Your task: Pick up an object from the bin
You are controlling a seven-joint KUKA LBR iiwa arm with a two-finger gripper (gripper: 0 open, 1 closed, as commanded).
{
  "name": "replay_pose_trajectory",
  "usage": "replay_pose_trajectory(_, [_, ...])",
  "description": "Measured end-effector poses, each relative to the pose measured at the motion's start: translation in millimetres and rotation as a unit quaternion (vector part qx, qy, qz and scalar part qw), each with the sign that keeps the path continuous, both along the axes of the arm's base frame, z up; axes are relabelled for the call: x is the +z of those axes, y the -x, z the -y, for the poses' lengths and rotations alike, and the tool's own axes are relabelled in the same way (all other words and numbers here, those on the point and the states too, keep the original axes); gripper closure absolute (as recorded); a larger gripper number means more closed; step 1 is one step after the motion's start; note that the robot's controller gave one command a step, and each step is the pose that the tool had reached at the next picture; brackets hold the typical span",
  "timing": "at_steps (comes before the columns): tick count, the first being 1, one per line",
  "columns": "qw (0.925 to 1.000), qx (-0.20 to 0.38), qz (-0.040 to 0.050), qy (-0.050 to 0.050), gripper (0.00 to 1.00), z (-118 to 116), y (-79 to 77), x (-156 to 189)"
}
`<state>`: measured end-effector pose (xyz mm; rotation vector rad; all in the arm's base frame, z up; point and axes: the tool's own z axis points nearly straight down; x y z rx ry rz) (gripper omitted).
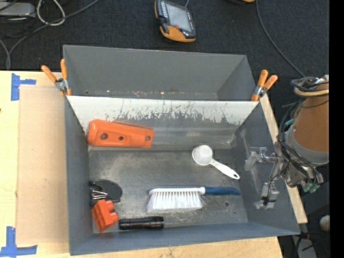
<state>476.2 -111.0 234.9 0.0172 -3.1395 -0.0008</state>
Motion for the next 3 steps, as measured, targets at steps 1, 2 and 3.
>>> replay_pose_trajectory(1, [1.0, 0.0, 0.0001, 0.0, 0.0, 0.0, 0.0, -0.1])
replay_pose_trajectory(2, [0.9998, 0.018, -0.002, -0.001, 0.0, -13.4, -3.0, -41.4])
replay_pose_trajectory(3, [0.9986, 0.052, 0.0004, 0.0, 1.0, -38.2, 3.1, -65.6])
